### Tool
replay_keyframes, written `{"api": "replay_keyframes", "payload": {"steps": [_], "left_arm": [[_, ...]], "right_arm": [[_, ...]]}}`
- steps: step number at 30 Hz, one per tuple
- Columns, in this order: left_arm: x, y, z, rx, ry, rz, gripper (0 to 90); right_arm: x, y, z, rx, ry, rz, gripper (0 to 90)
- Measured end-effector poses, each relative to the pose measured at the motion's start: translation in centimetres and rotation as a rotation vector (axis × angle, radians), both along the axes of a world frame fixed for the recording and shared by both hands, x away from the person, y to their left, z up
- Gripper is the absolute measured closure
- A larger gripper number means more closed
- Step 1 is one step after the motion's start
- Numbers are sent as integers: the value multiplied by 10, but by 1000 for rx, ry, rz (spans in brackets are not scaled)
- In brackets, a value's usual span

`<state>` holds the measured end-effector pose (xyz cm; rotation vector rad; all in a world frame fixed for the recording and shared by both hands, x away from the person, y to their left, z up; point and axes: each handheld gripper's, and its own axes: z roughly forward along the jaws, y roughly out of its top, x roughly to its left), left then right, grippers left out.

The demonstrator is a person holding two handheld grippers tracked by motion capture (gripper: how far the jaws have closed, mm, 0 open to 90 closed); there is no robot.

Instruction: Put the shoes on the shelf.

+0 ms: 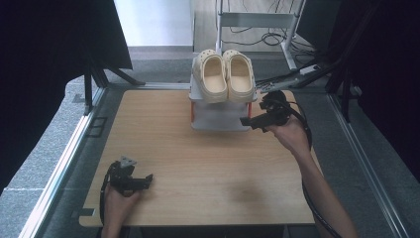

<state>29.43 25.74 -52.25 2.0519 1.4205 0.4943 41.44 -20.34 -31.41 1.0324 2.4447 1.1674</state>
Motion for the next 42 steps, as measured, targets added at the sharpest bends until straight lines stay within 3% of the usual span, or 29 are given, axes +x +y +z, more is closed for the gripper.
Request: {"api": "replay_keyframes", "payload": {"steps": [17,30,42], "left_arm": [[0,0,0,-1,-2,2,0],[0,0,0,-2,0,4,0],[0,0,0,-1,1,3,0]], "right_arm": [[-29,-49,-31,-39,5,-42,0],[-49,-84,-56,-38,10,-86,0],[-69,-93,-85,-65,-1,-96,4]]}}
